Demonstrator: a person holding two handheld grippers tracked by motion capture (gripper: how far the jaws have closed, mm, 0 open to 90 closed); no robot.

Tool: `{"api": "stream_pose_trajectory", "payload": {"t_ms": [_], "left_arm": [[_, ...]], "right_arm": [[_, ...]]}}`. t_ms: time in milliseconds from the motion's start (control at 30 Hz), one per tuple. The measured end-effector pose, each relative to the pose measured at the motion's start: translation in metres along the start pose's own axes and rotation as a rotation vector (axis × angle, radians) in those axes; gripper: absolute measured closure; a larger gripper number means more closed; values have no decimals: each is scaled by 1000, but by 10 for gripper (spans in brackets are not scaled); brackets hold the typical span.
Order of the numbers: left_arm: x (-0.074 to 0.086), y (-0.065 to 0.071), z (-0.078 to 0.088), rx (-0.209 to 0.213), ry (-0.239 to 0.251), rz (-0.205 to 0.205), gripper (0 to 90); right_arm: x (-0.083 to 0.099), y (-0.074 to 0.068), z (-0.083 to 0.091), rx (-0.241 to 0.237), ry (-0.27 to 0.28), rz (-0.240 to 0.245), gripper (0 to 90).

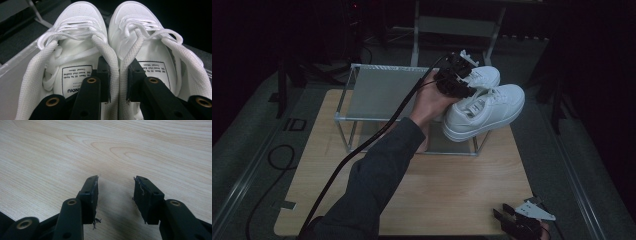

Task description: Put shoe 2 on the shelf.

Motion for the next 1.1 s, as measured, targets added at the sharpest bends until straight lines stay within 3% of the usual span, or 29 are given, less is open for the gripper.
{"api": "stream_pose_trajectory", "payload": {"t_ms": [433, 1100], "left_arm": [[3, -14, -3, -51, -21, 28, 765], [7, -28, -2, -77, -17, 79, 765]], "right_arm": [[0, 0, 0, 0, 1, -1, 538], [0, 2, 0, 3, 8, -6, 536]]}}
Point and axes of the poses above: each handheld gripper's, and its own axes: z roughly backward along the jaws, x roughly out of its underside, y roughly to its right, the point moved 8 cm from there along -z, roughly forward along the jaws, and after that the axes turned 4 degrees about -x, right-handed, at the moved point
